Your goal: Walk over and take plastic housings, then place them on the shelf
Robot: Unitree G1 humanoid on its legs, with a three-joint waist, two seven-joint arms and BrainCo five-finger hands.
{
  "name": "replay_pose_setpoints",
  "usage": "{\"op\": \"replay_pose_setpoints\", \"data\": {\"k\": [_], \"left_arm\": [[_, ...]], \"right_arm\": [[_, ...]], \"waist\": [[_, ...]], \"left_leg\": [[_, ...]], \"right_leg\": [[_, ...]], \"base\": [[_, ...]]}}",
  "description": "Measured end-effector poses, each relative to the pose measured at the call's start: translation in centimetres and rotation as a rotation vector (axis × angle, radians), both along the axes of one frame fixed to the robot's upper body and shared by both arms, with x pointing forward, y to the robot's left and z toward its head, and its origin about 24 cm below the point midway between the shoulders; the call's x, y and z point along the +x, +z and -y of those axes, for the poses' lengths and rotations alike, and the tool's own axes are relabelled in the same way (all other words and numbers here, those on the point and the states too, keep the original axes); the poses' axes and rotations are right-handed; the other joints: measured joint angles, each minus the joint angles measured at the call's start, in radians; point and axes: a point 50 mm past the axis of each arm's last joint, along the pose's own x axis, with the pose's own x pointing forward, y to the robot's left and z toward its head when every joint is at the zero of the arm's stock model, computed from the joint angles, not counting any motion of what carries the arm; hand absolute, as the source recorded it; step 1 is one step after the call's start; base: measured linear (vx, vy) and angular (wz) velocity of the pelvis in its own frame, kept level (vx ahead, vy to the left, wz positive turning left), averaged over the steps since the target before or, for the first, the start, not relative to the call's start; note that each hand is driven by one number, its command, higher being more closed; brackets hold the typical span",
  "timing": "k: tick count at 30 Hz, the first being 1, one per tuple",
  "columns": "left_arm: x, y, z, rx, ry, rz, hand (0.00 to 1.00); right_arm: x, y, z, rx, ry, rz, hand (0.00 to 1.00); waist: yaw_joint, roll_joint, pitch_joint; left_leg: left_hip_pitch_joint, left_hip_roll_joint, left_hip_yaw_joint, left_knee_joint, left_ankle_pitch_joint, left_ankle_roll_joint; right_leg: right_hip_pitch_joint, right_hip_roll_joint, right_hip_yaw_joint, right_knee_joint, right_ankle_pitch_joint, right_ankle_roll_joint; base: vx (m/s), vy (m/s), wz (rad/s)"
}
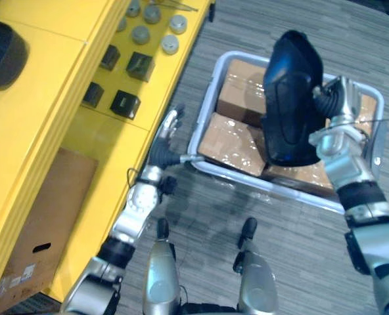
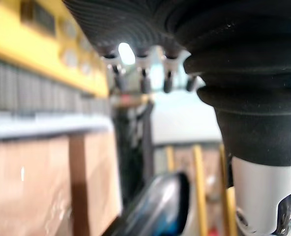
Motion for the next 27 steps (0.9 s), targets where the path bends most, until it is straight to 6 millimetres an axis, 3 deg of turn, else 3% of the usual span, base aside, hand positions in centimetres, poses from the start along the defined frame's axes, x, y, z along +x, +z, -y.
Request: {"op": "replay_pose_setpoints", "data": {"k": [6,11,13,19,27], "left_arm": [[2.8,-1.6,1.8,-0.032,-0.069,-0.302,0.0],[3.5,-2.3,2.7,0.011,-0.014,-0.409,0.0],[3.7,-2.7,2.8,0.083,0.02,-0.422,0.0],[4.2,-2.1,4.1,0.059,0.01,-0.45,0.0],[4.1,0.0,7.0,-0.173,-0.031,-0.423,0.0]], "right_arm": [[0.6,2.3,-2.1,-0.039,0.062,0.041,1.0],[0.9,2.9,-3.3,-0.042,0.093,0.056,1.0],[1.1,3.1,-4.0,-0.032,0.112,0.063,1.0],[1.4,4.0,-6.0,-0.033,0.158,0.088,1.0],[1.8,3.4,-8.3,0.059,0.197,0.112,1.0]], "waist": [[-0.042,-0.001,0.0],[-0.048,-0.002,-0.001],[-0.056,-0.002,-0.001],[-0.067,-0.002,-0.001],[-0.07,-0.002,-0.001]], "left_leg": [[-0.008,0.001,0.019,0.001,0.0,0.0],[-0.02,0.001,0.034,0.002,0.001,0.001],[-0.024,0.001,0.033,0.004,0.001,0.001],[-0.053,0.001,0.029,0.018,0.001,0.001],[-0.062,0.001,0.029,0.029,-0.002,0.005]], "right_leg": [[-0.024,0.001,0.02,-0.001,0.007,-0.001],[-0.049,0.001,0.037,-0.001,0.014,-0.002],[-0.051,0.001,0.037,-0.001,0.014,-0.002],[-0.071,0.001,0.038,0.0,0.02,-0.003],[-0.077,0.001,0.041,0.001,0.021,-0.003]], "base": [[-0.01,0.019,-0.09],[0.0,0.022,-0.07],[0.0,0.0,0.0],[0.0,0.004,0.01],[0.0,0.0,0.0]]}}
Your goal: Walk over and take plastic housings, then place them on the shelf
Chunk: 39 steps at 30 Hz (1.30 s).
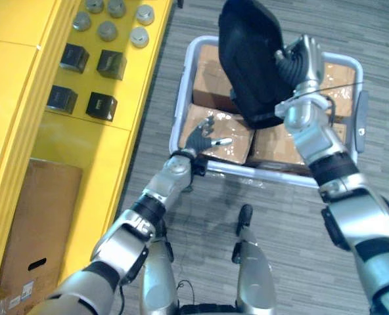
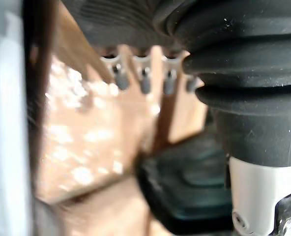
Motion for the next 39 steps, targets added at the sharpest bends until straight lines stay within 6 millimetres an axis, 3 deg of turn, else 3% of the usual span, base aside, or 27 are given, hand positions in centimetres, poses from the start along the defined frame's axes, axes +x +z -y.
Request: {"op": "replay_pose_setpoints", "data": {"k": [5,13,20,23,32,39], "left_arm": [[0.2,1.4,0.3,-0.097,0.079,0.052,0.0],[0.2,2.0,0.1,-0.187,0.214,0.054,0.0],[0.5,2.2,-0.3,-0.191,0.271,0.043,0.0],[0.7,2.0,-0.4,-0.182,0.285,0.03,0.0],[1.0,1.3,-0.4,-0.516,0.085,-0.083,0.0],[0.8,1.2,0.1,-0.524,0.019,-0.07,0.0]], "right_arm": [[0.3,-0.9,-1.7,0.091,0.06,-0.038,1.0],[0.3,-2.0,-4.1,0.279,0.131,-0.073,1.0],[0.2,-2.3,-5.2,0.332,0.147,-0.07,1.0],[0.2,-2.4,-5.4,0.362,0.158,-0.078,1.0],[0.2,-2.1,-4.8,0.422,0.14,-0.049,1.0],[0.1,-1.5,-4.3,0.425,0.161,-0.026,1.0]], "waist": [[-0.001,0.0,0.0],[-0.001,-0.001,0.0],[-0.012,-0.034,-0.001],[-0.012,-0.035,-0.001],[-0.025,-0.035,-0.001],[-0.039,-0.035,-0.001]], "left_leg": [[-0.012,0.0,0.002,0.009,-0.001,0.001],[-0.012,0.005,0.012,0.037,-0.016,0.004],[-0.014,0.013,0.014,0.05,-0.023,0.004],[-0.014,0.013,0.015,0.049,-0.023,0.004],[-0.014,0.013,0.025,0.047,-0.023,0.004],[-0.005,0.013,0.035,0.046,-0.023,0.004]], "right_leg": [[-0.011,0.0,0.005,0.002,0.005,-0.001],[-0.011,0.004,0.024,0.002,0.008,-0.002],[-0.012,0.01,0.028,0.002,0.01,-0.003],[-0.013,0.01,0.028,0.002,0.01,-0.003],[-0.021,0.01,0.038,0.002,0.013,-0.002],[-0.02,0.01,0.049,0.002,0.014,-0.001]], "base": [[0.0,0.0,0.0],[-0.01,0.021,-0.05],[0.0,0.008,-0.03],[0.0,0.0,0.0],[0.0,0.009,-0.02],[0.0,0.013,-0.03]]}}
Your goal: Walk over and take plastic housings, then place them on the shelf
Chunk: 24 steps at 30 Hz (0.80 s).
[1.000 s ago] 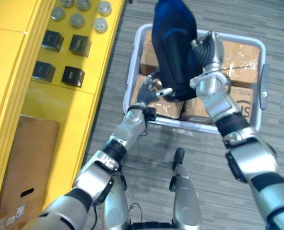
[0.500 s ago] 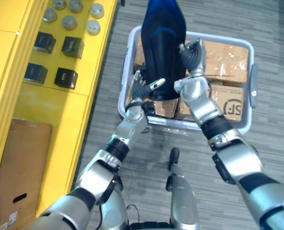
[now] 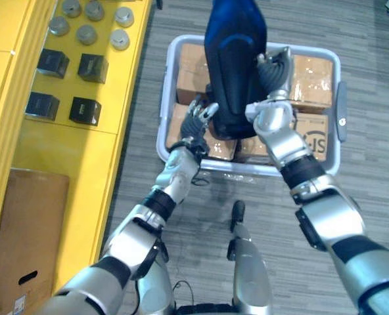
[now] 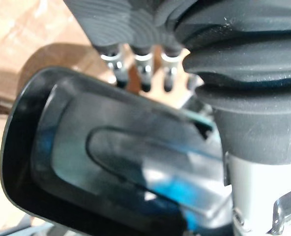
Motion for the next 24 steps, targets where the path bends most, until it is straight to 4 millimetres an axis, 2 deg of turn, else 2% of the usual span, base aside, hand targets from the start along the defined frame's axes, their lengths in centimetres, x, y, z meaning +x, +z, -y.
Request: {"op": "replay_pose_setpoints", "data": {"k": [3,9,17,20,24], "left_arm": [[-0.1,-0.1,0.2,0.005,-0.008,0.003,0.0],[-0.2,-0.6,-0.1,-0.094,-0.046,-0.022,0.0],[-0.3,-1.0,0.3,-0.069,-0.084,-0.034,0.0],[-0.5,-1.1,0.6,0.0,-0.084,-0.022,0.0],[-0.8,-1.3,1.3,0.221,-0.005,-0.011,0.0]], "right_arm": [[0.0,0.0,0.3,0.019,0.002,-0.008,1.0],[0.1,-0.2,0.9,0.03,0.024,-0.033,1.0],[0.2,-0.8,1.4,0.001,0.015,-0.05,1.0],[0.2,-1.0,1.6,-0.011,0.018,-0.059,1.0],[0.1,-2.0,1.2,-0.057,0.03,-0.083,1.0]], "waist": [[-0.002,0.0,0.0],[-0.009,0.0,0.0],[-0.012,0.0,0.0],[-0.012,0.0,0.0],[-0.011,0.0,0.0]], "left_leg": [[0.005,0.0,0.0,-0.001,0.0,0.0],[0.027,0.0,0.005,-0.013,0.001,0.0],[0.033,-0.001,0.008,-0.025,0.002,-0.002],[0.037,-0.002,0.007,-0.031,0.004,-0.003],[0.04,-0.002,0.008,-0.033,0.004,-0.003]], "right_leg": [[0.005,0.0,0.0,0.0,0.001,0.0],[0.021,0.0,0.001,-0.006,0.0,0.0],[0.023,0.0,0.0,-0.01,0.0,0.0],[0.028,0.0,-0.002,-0.016,0.0,0.0],[0.031,0.0,-0.003,-0.019,0.001,0.001]], "base": [[0.0,0.0,0.0],[0.0,0.0,0.0],[0.0,0.004,0.0],[0.0,0.0,0.0],[0.0,0.008,0.0]]}}
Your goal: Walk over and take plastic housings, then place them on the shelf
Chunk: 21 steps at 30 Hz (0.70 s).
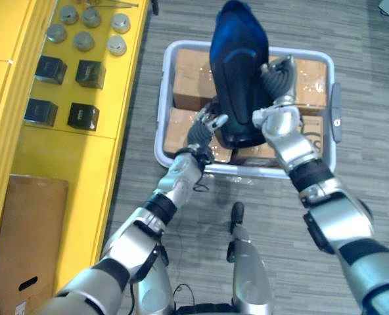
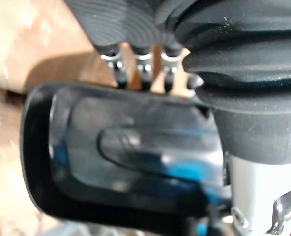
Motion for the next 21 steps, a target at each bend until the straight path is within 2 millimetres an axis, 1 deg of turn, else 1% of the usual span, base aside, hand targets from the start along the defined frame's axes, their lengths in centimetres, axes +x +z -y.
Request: {"op": "replay_pose_setpoints", "data": {"k": [7,11,14,15,19,21], "left_arm": [[0.1,0.5,0.2,0.123,0.12,-0.012,0.0],[0.2,0.9,0.0,0.185,0.203,-0.012,0.0],[0.4,1.3,-0.3,0.218,0.26,0.002,0.0],[0.4,1.4,-0.3,0.22,0.269,0.003,0.0],[0.7,2.0,-1.0,0.183,0.34,-0.011,0.0],[0.8,2.3,-1.3,0.184,0.375,-0.007,0.0]], "right_arm": [[0.1,-0.8,-0.4,0.016,0.026,-0.038,1.0],[0.1,-0.9,-1.1,0.021,0.062,-0.034,1.0],[0.0,-1.0,-1.7,0.035,0.081,-0.032,1.0],[0.0,-1.0,-1.8,0.038,0.084,-0.033,1.0],[-0.2,-1.6,-3.5,0.028,0.13,-0.046,1.0],[-0.2,-1.9,-3.9,0.022,0.137,-0.051,1.0]], "waist": [[0.005,0.0,0.0],[0.008,0.0,0.0],[0.022,0.0,0.0],[0.026,0.0,0.0],[0.037,0.0,0.0],[0.043,0.002,0.001]], "left_leg": [[0.0,0.0,0.001,0.001,0.0,0.0],[0.0,0.0,0.002,0.001,0.0,0.0],[0.0,0.0,0.003,0.001,0.0,0.0],[0.0,0.0,0.003,0.001,0.0,0.0],[-0.007,-0.001,0.003,0.001,0.0,0.0],[-0.008,-0.002,0.004,0.002,0.0,0.0]], "right_leg": [[0.0,0.0,0.001,-0.001,0.001,0.001],[0.0,0.0,0.001,-0.003,0.001,0.002],[-0.001,0.0,0.001,-0.005,0.002,0.002],[-0.001,0.0,0.0,-0.005,0.002,0.002],[0.0,0.0,-0.002,-0.02,0.013,0.002],[0.0,0.0,-0.002,-0.024,0.015,0.002]], "base": [[0.0,0.0,0.0],[0.0,0.0,0.0],[0.0,0.0,0.0],[0.0,0.0,0.0],[0.0,0.0,0.0],[0.0,0.0,0.0]]}}
